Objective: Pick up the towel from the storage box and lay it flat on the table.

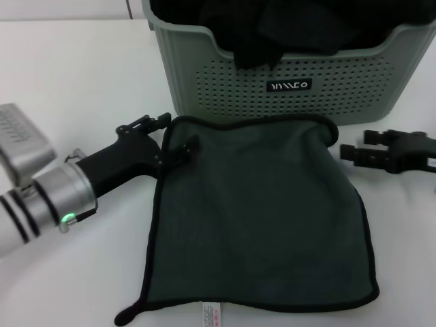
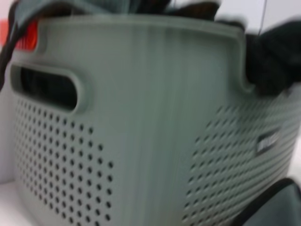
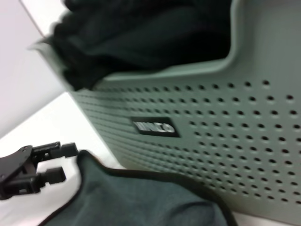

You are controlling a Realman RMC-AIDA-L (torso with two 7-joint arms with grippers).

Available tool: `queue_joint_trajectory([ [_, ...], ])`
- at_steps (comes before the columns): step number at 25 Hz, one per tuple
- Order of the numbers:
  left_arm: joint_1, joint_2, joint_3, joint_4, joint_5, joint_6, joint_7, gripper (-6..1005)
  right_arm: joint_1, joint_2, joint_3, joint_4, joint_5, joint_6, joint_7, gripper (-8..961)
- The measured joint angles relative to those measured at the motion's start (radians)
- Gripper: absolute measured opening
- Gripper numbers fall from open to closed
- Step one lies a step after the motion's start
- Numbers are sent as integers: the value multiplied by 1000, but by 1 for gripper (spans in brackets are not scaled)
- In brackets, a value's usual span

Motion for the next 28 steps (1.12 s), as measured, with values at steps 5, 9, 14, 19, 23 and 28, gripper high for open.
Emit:
queue_joint_trajectory([
  [5, 88, 27, -78, 0, -8, 204, 0, 642, -141, 10, 53, -184, 12, -110, -21, 794],
  [9, 127, 43, -126, 1, 24, 373, 0, 772, -172, 15, 109, -214, 72, -290, -102, 862],
  [14, 103, 63, -120, 24, 231, 614, -54, 802, -124, 9, 204, -179, 79, -657, -205, 860],
  [19, 69, 65, -120, 99, 414, 746, -158, 795, -77, -16, 214, -167, 71, -910, -274, 858],
  [23, 64, 51, -120, 139, 452, 777, -165, 792, -61, -13, 212, -169, 49, -997, -303, 858],
  [28, 70, 48, -124, 152, 460, 796, -168, 788, -55, -8, 213, -169, 29, -1005, -319, 857],
])
